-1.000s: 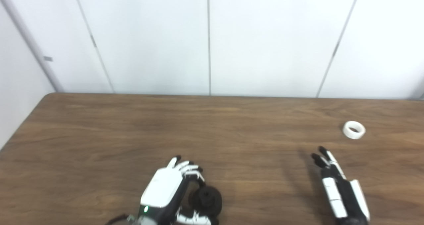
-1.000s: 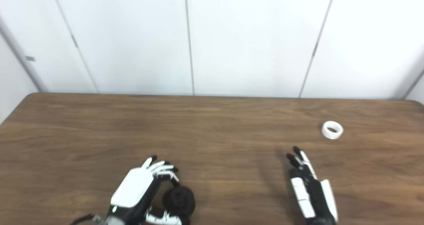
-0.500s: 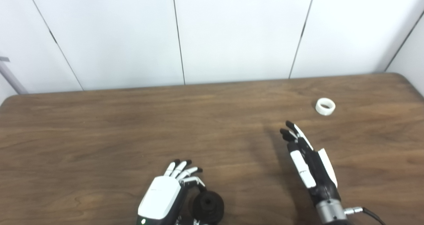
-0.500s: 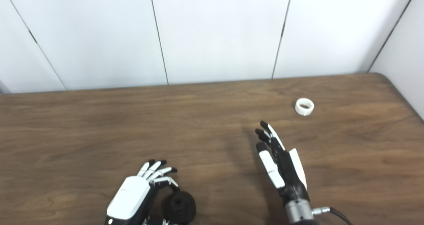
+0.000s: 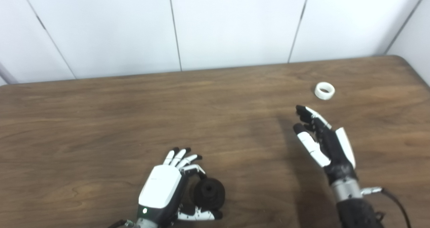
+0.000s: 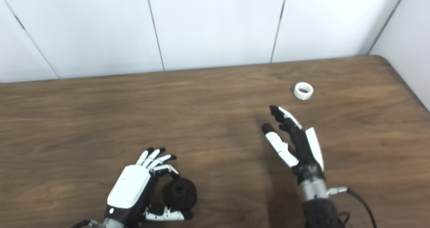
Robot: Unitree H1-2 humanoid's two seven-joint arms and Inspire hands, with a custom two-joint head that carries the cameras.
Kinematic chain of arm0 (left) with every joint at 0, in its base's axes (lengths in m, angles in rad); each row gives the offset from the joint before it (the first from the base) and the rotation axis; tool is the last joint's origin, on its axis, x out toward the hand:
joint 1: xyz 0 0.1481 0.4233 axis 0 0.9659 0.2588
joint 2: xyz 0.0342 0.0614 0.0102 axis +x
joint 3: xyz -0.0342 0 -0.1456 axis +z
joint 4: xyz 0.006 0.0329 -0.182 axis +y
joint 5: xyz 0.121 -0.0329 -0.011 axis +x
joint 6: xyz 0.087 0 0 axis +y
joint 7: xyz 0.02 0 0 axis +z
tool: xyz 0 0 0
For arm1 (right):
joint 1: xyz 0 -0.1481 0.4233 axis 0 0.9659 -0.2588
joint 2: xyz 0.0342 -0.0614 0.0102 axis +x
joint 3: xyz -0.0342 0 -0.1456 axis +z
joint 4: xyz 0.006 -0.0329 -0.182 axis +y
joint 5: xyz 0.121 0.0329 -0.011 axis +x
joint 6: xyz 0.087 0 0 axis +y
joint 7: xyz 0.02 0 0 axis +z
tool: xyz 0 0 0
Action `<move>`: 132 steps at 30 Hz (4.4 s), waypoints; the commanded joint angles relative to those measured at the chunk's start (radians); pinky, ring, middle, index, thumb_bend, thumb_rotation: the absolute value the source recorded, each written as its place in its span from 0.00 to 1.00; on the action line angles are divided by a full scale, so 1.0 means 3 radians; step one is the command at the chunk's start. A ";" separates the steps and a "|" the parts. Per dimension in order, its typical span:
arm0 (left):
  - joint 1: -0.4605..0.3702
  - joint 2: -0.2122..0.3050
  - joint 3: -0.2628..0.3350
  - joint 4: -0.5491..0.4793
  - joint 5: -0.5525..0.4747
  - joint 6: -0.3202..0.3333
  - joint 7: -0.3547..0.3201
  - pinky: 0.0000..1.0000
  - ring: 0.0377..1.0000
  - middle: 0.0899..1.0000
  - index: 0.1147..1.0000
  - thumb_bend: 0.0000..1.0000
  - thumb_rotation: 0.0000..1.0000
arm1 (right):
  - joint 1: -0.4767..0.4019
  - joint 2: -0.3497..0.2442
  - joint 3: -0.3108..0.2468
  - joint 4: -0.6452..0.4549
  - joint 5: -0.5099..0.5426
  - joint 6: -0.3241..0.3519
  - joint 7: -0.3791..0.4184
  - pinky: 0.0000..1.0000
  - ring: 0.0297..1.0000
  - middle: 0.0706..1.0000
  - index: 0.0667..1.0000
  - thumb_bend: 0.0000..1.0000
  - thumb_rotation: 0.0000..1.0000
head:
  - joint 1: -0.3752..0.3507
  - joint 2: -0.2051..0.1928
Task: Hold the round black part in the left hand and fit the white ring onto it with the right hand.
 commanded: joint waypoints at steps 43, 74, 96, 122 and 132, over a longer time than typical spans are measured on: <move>0.0085 0.0204 0.0324 0.0098 -0.0124 -0.0239 -0.0237 1.00 0.91 0.80 0.42 0.52 0.06 | -0.2279 -0.1455 0.0449 0.2225 -0.1143 0.0400 0.0566 0.97 0.95 0.90 0.70 0.82 0.22 | -0.0895 -0.0012; 0.0113 0.0137 0.0317 0.0063 -0.0072 -0.0262 -0.0183 1.00 0.90 0.80 0.42 0.52 0.06 | -0.2645 -0.1427 0.0512 0.2835 -0.1508 0.0495 0.1066 0.97 0.97 0.90 0.67 0.83 0.26 | -0.0825 -0.0009; 0.0117 0.0130 0.0320 0.0043 -0.0039 -0.0254 -0.0198 1.00 0.90 0.80 0.42 0.52 0.06 | -0.2604 -0.1430 0.0545 0.2787 -0.1484 0.0491 0.1077 1.00 0.98 0.89 0.59 0.80 0.24 | -0.0824 -0.0001; 0.0114 0.0084 0.0295 0.0037 0.0047 -0.0263 -0.0193 1.00 0.90 0.79 0.42 0.52 0.06 | -0.2488 -0.1459 0.0575 0.2782 -0.1310 0.0486 0.0894 1.00 0.97 0.82 0.45 0.52 0.13 | -0.0809 0.0001; 0.0102 0.0022 0.0250 0.0011 0.0147 -0.0208 -0.0253 1.00 0.90 0.80 0.42 0.52 0.06 | -0.2354 -0.1668 0.0815 0.2244 -0.1258 0.0293 0.1078 0.99 0.96 0.83 0.45 0.52 0.13 | -0.0576 0.0044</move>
